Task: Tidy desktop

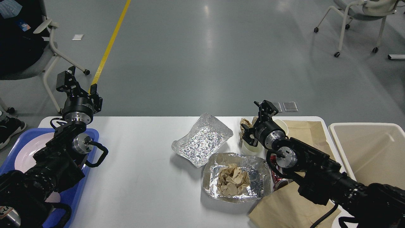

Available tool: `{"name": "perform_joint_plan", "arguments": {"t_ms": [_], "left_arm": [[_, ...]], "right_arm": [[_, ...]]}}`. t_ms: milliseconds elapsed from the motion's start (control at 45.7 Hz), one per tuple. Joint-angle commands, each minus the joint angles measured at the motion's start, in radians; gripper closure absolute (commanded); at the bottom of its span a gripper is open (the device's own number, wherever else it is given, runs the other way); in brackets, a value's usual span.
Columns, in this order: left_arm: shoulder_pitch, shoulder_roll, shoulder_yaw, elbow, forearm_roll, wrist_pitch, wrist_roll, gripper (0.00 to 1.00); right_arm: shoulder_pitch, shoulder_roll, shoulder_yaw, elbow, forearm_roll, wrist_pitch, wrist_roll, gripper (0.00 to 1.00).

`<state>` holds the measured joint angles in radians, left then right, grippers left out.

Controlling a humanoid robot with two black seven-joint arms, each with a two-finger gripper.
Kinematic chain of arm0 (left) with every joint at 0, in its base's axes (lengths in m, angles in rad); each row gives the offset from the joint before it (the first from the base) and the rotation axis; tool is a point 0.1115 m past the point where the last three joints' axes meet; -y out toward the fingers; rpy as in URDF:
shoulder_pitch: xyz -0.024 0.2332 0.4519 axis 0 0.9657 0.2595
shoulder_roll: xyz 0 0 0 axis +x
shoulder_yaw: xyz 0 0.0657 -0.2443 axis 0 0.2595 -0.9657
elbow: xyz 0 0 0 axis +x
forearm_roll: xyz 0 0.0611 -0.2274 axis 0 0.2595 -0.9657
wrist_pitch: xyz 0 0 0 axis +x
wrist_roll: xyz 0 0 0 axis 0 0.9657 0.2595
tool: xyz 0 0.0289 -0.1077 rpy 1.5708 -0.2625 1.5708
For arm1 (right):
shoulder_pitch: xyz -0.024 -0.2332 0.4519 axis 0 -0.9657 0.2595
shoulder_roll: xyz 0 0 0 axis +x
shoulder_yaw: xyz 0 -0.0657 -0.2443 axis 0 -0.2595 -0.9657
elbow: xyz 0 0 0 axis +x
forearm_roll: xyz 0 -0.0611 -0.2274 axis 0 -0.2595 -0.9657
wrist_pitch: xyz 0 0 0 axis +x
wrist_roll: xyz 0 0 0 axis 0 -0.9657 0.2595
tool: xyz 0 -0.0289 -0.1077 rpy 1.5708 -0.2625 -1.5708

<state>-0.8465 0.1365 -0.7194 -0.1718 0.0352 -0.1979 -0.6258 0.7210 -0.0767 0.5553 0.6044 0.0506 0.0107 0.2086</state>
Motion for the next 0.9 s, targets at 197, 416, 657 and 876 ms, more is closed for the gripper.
{"name": "perform_joint_plan", "arguments": {"t_ms": [197, 416, 657, 876], "left_arm": [[0.000, 0.000, 0.000, 0.000, 0.000, 0.000, 0.000, 0.04], [0.000, 0.000, 0.000, 0.000, 0.000, 0.000, 0.000, 0.04], [0.000, 0.000, 0.000, 0.000, 0.000, 0.000, 0.000, 0.04], [0.000, 0.000, 0.000, 0.000, 0.000, 0.000, 0.000, 0.04]], "right_arm": [[0.000, 0.000, 0.000, 0.000, 0.000, 0.000, 0.000, 0.00], [0.000, 0.000, 0.000, 0.000, 0.000, 0.000, 0.000, 0.00], [0.000, 0.000, 0.000, 0.000, 0.000, 0.000, 0.000, 0.00], [0.005, 0.002, 0.005, -0.002, 0.003, -0.006, -0.002, 0.00]]}}
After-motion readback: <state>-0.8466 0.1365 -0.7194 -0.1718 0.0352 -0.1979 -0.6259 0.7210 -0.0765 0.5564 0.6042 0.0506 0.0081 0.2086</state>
